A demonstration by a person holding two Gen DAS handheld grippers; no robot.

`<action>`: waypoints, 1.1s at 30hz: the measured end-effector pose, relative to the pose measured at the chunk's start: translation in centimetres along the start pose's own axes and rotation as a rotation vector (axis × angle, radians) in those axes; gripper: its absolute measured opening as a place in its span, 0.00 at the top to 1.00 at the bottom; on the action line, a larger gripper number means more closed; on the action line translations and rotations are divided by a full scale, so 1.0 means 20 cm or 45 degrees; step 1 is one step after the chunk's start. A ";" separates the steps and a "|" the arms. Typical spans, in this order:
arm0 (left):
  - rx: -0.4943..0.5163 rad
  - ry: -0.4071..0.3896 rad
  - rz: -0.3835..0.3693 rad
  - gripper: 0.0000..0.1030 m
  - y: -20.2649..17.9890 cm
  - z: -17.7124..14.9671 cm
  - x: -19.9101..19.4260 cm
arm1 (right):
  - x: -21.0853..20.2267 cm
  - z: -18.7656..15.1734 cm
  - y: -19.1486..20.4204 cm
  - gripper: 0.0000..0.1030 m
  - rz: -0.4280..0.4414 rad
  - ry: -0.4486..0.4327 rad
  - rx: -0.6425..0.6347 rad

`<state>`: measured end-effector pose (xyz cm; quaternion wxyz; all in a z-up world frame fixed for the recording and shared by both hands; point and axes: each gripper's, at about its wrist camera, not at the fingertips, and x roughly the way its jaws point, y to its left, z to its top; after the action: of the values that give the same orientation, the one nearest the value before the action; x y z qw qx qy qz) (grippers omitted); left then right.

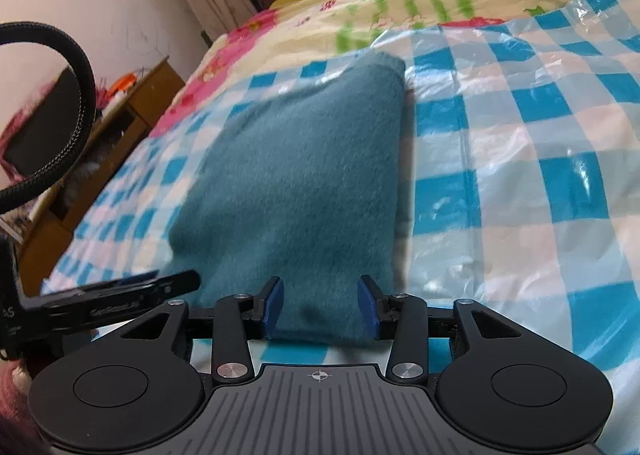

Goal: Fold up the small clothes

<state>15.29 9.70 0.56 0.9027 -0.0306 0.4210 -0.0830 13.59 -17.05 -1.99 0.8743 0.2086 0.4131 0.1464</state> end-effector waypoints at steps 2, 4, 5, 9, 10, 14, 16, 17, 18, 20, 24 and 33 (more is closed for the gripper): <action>0.004 -0.008 -0.014 0.28 0.02 0.04 0.01 | 0.01 0.05 -0.03 0.38 0.029 -0.034 0.023; -0.018 -0.013 -0.065 0.27 0.05 0.07 0.05 | 0.04 0.10 -0.07 0.36 0.065 -0.038 0.056; -0.038 -0.008 -0.095 0.27 0.07 0.08 0.08 | 0.07 0.12 -0.10 0.36 0.087 -0.029 0.084; -0.140 0.028 -0.246 0.26 0.14 0.10 0.19 | 0.19 0.17 -0.19 0.35 0.166 0.026 0.213; -0.155 0.044 -0.251 0.25 0.15 0.10 0.23 | 0.22 0.17 -0.21 0.34 0.179 0.032 0.228; -0.188 0.031 -0.261 0.14 0.19 0.09 0.28 | 0.28 0.20 -0.24 0.30 0.201 0.055 0.236; -0.186 -0.007 -0.251 0.14 0.20 0.07 0.25 | 0.30 0.20 -0.25 0.28 0.216 0.066 0.240; -0.169 -0.021 -0.243 0.12 0.20 0.06 0.23 | 0.30 0.20 -0.27 0.27 0.228 0.067 0.246; -0.148 -0.020 -0.233 0.10 0.19 0.05 0.24 | 0.30 0.20 -0.28 0.26 0.243 0.067 0.256; -0.136 0.025 -0.252 0.08 0.19 0.06 0.29 | 0.33 0.20 -0.28 0.23 0.251 0.079 0.262; -0.220 0.085 -0.380 0.12 0.20 0.09 0.38 | 0.38 0.19 -0.27 0.16 0.257 0.097 0.296; -0.267 0.113 -0.497 0.30 0.17 0.06 0.31 | 0.29 0.19 -0.26 0.39 0.284 0.109 0.360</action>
<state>20.48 11.87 -3.70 0.8420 -0.2017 0.4526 -0.2132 20.53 -19.93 -6.24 0.7961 0.3677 0.4407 0.1917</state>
